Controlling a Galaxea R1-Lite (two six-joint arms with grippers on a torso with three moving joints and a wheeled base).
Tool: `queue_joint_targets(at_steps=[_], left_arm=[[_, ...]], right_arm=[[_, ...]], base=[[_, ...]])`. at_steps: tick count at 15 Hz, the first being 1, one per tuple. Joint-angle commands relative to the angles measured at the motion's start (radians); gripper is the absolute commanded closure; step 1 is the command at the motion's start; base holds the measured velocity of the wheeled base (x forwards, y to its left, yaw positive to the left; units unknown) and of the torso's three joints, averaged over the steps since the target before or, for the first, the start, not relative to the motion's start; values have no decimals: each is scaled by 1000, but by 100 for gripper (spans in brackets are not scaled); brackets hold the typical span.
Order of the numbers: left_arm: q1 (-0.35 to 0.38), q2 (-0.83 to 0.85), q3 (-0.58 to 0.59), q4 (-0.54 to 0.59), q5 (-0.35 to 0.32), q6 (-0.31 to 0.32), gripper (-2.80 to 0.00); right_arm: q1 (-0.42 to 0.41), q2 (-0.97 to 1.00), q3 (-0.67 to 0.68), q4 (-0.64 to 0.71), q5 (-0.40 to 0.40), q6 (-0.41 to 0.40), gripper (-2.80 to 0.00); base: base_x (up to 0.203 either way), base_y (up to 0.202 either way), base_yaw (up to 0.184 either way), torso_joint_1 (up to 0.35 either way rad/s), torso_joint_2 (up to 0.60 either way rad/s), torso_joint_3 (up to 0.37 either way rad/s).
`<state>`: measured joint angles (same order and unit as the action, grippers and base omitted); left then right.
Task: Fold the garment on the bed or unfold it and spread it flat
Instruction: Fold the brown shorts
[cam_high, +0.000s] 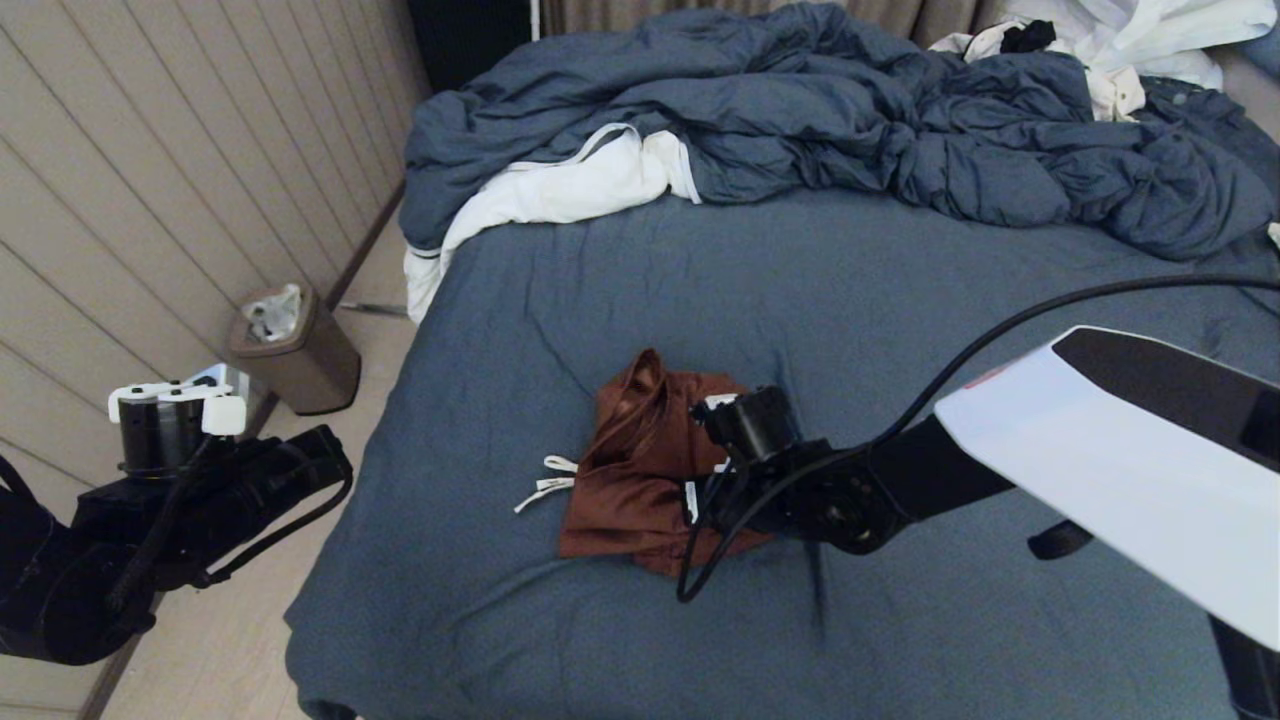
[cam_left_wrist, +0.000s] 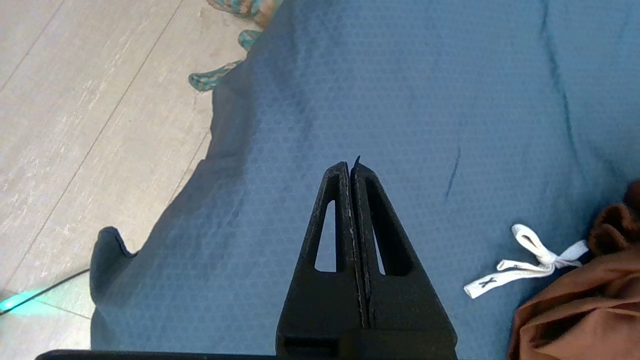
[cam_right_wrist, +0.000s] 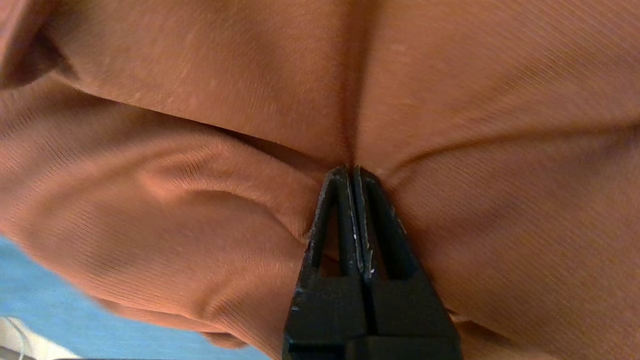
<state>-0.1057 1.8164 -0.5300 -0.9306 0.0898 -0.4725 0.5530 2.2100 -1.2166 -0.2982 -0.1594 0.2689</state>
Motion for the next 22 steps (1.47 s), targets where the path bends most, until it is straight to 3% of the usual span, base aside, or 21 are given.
queue_joint_targets(at_steps=[1,5,13,22], left_arm=[[0,4,1,-5,1,-3,0],[0,4,1,-5,1,-3,0],[0,0,-1,-7,2,-3,0],[0,-6,-1,-7,2,-5,0]], right_arm=[[-30,1,109,-76,1,0,0],[-49,-10,131,-119,8,-2,0],[-35,-112,-28,-105,7,2,0],[-41,35,-342,55,-3,5,0]], base=[[0,0,0,0,0,0],[0,0,0,0,0,0],[0,0,0,0,0,0],[0,0,0,0,0,0]])
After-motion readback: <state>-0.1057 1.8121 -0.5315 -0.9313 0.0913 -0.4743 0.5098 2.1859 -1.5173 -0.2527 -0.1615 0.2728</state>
